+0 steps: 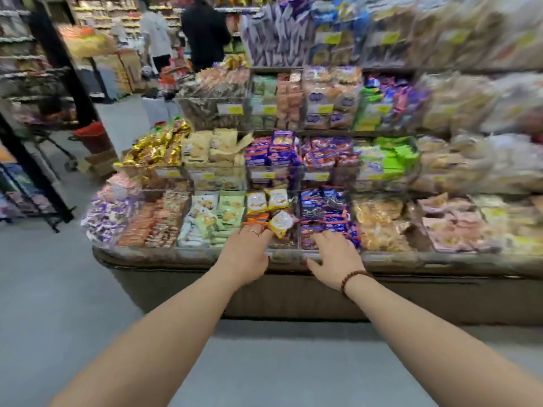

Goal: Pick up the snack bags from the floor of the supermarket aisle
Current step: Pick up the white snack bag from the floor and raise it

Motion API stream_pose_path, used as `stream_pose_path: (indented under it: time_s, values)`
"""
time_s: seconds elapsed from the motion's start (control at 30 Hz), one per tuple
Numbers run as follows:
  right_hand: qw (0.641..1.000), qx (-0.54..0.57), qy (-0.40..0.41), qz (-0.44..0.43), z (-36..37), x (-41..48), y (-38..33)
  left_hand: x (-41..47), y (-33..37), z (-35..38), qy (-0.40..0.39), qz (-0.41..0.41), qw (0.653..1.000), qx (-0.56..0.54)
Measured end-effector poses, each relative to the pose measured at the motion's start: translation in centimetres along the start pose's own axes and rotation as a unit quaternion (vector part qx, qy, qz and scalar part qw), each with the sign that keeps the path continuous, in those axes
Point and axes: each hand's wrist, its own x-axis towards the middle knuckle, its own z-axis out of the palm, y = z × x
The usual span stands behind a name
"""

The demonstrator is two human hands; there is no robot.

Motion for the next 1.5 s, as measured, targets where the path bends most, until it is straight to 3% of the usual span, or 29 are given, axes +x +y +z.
stream_pose_path:
  time_s: [0.2, 0.6, 0.8, 1.0, 1.27, 1.43, 1.5]
  values:
    - [0.983, -0.027, 0.007, 0.184, -1.8, -6.4, 12.2, 8.4, 11.4, 1.0, -0.006, 0.176, 0.984, -0.015]
    - [0.892, -0.044, 0.064, 0.446, -5.0, -12.2, 26.2, 23.6, 29.0, 2.0, -0.003, 0.456, 0.890, -0.024]
    - [0.830, -0.063, 0.078, 0.548, -6.2, -17.2, 29.7, 26.5, 37.8, 3.0, -0.035, 0.517, 0.854, -0.044]
    - [0.764, -0.055, 0.077, 0.638, -6.7, -24.4, 35.4, 26.9, 49.3, 4.5, -0.038, 0.610, 0.789, -0.061]
    - [0.718, -0.068, 0.096, 0.686, -10.1, -33.1, 47.7, 27.5, 67.2, 3.5, -0.021, 0.668, 0.743, -0.038]
    - [0.696, -0.064, 0.108, 0.706, -12.6, -38.4, 54.5, 27.0, 77.6, 1.9, -0.025, 0.671, 0.734, -0.101]
    - [0.679, -0.053, 0.115, 0.723, -12.8, -40.3, 56.2, 26.3, 81.1, 2.3, -0.031, 0.693, 0.715, -0.087]
